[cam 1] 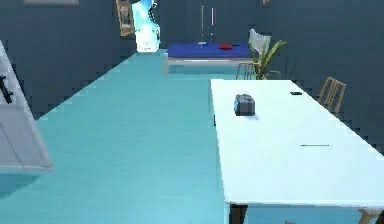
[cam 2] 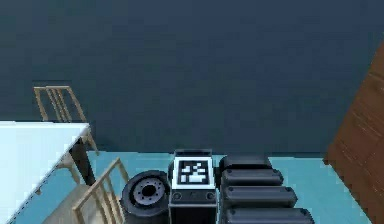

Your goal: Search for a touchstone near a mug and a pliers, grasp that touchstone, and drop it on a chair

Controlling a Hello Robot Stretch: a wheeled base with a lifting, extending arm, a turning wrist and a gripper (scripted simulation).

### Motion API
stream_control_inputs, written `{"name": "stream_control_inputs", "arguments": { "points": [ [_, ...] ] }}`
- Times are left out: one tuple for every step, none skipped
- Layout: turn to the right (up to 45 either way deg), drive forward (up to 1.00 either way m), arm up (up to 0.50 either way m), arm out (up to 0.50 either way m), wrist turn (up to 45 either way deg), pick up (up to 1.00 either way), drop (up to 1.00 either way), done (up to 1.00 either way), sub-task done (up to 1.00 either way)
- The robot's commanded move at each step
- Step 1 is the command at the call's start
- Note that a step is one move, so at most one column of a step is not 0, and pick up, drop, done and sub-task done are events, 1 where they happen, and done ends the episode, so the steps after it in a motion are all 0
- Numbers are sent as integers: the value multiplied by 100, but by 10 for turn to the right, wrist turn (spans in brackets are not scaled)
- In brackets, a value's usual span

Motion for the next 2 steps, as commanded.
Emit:
{"name": "stream_control_inputs", "arguments": {
  "points": [
    [60,0,0,0,0,0,0,0,0],
    [0,45,0,0,0,0,0,0,0]
  ]
}}
